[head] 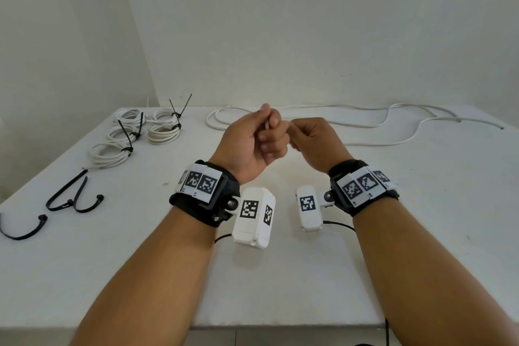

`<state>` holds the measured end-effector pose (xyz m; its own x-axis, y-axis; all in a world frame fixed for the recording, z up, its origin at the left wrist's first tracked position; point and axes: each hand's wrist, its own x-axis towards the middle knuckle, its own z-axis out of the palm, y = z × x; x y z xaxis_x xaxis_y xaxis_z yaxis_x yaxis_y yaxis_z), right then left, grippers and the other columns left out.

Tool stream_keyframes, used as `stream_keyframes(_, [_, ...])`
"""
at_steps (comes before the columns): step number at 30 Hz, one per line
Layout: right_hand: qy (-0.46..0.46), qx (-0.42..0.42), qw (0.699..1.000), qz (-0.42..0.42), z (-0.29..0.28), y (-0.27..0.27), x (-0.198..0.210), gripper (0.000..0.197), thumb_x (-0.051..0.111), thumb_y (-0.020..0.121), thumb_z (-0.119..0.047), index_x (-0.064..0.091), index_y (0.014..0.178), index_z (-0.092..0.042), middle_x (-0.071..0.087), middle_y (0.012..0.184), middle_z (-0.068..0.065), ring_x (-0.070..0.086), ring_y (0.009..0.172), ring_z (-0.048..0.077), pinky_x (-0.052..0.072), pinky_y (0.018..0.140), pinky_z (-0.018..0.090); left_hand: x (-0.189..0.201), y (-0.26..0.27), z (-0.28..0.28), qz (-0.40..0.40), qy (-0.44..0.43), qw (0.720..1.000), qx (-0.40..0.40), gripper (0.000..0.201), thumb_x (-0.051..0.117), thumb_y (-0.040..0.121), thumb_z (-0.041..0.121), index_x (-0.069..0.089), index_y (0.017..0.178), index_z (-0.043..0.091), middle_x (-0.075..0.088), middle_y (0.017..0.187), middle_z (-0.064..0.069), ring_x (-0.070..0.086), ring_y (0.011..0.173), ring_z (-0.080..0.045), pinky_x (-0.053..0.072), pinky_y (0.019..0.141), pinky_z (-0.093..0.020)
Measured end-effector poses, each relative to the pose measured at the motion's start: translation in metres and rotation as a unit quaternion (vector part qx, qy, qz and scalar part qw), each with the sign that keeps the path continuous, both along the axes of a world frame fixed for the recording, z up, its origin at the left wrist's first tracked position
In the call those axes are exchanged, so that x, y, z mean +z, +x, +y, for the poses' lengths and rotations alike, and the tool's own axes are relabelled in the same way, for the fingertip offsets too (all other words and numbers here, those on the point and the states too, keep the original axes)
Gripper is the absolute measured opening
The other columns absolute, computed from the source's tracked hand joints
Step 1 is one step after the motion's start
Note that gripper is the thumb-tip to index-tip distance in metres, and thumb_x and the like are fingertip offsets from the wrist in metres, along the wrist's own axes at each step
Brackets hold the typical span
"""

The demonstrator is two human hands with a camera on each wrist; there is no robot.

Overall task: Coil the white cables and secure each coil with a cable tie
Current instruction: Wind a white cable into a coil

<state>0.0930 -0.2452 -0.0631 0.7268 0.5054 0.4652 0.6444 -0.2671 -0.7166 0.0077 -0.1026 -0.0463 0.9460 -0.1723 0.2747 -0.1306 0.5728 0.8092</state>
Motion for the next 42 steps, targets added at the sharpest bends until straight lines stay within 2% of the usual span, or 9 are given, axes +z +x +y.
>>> stream_keyframes(9, [-0.162,0.054,0.985,0.006,0.006,-0.015,0.002,0.038,0.050,0.102,-0.035,0.059,0.068,-0.019,0.049,0.059,-0.004,0.040,0.046,0.005,0.033,0.052,0.016,0.001,0.019,0.003,0.002,-0.024,0.968,0.250,0.036,0.029,0.106,0.018,0.043,0.074,0.011,0.034,0.053,0.004,0.030,0.046,-0.011,0.030,0.049,-0.025])
stream_keyframes(14, [-0.194,0.029,0.980,-0.003,-0.001,-0.015,0.005,0.021,0.055,0.098,-0.027,0.073,0.107,-0.022,0.055,0.063,-0.008,0.045,0.051,0.005,0.037,0.054,0.018,0.004,0.031,0.002,-0.029,0.240,0.904,0.354,0.036,0.031,0.106,0.019,0.045,0.073,0.012,0.038,0.051,0.008,0.037,0.049,-0.013,0.035,0.053,-0.027])
stream_keyframes(21, [-0.190,0.030,0.981,-0.030,-0.018,-0.017,0.010,0.016,0.062,0.092,-0.023,0.077,0.097,-0.024,0.064,0.071,-0.014,0.054,0.059,0.007,0.044,0.058,0.020,0.004,0.037,0.015,-0.011,0.589,0.752,0.295,0.037,0.033,0.106,0.029,0.051,0.076,0.018,0.054,0.066,0.005,0.051,0.062,-0.010,0.040,0.066,-0.027])
stream_keyframes(25, [-0.174,0.024,0.983,-0.053,-0.017,-0.016,0.009,0.013,0.064,0.089,-0.025,0.076,0.089,-0.027,0.066,0.069,-0.013,0.056,0.058,0.009,0.052,0.060,0.030,0.008,0.034,0.012,-0.001,0.657,0.714,0.242,0.039,0.031,0.105,0.026,0.051,0.073,0.015,0.057,0.066,0.003,0.051,0.061,-0.011,0.038,0.062,-0.027])
stream_keyframes(27, [-0.147,0.015,0.986,-0.071,-0.021,-0.015,0.011,0.010,0.067,0.088,-0.023,0.077,0.088,-0.026,0.062,0.065,-0.017,0.055,0.058,0.006,0.045,0.056,0.022,0.008,0.034,0.008,0.008,0.688,0.698,0.199,0.043,0.031,0.103,0.023,0.050,0.066,0.014,0.057,0.059,0.002,0.050,0.055,-0.015,0.038,0.059,-0.029])
stream_keyframes(30, [-0.099,-0.004,0.991,-0.089,-0.033,-0.010,0.014,0.003,0.074,0.086,-0.026,0.077,0.086,-0.024,0.060,0.064,-0.020,0.053,0.059,-0.001,0.033,0.055,0.009,0.001,0.032,0.003,0.041,0.661,0.734,0.146,0.043,0.031,0.101,0.024,0.047,0.063,0.013,0.050,0.051,0.001,0.041,0.048,-0.017,0.036,0.057,-0.029])
stream_keyframes(34, [-0.017,-0.023,0.995,-0.091,-0.041,-0.003,0.012,0.004,0.078,0.084,-0.029,0.076,0.084,-0.025,0.070,0.074,-0.016,0.060,0.066,0.008,0.046,0.059,0.023,-0.007,0.031,-0.007,0.108,0.440,0.887,0.089,0.053,0.023,0.106,0.036,0.039,0.060,0.015,0.030,0.047,0.004,0.022,0.044,-0.015,0.020,0.048,-0.027])
stream_keyframes(37, [0.041,-0.027,0.992,-0.118,-0.041,0.001,0.011,0.007,0.080,0.083,-0.027,0.077,0.087,-0.022,0.070,0.078,-0.018,0.065,0.072,0.010,0.051,0.064,0.029,-0.005,0.028,-0.013,0.126,0.367,0.921,0.046,0.053,0.023,0.105,0.045,0.031,0.060,0.018,0.019,0.047,0.007,0.013,0.046,-0.012,0.012,0.044,-0.023])
stream_keyframes(42, [0.086,-0.038,0.992,-0.078,-0.048,0.011,0.008,0.009,0.074,0.088,-0.021,0.078,0.094,-0.017,0.070,0.079,-0.017,0.062,0.072,-0.001,0.044,0.067,0.012,-0.008,0.015,-0.010,0.111,0.274,0.955,-0.002,0.057,0.023,0.105,0.047,0.033,0.055,0.021,0.018,0.046,0.009,0.012,0.044,-0.009,0.009,0.044,-0.024])
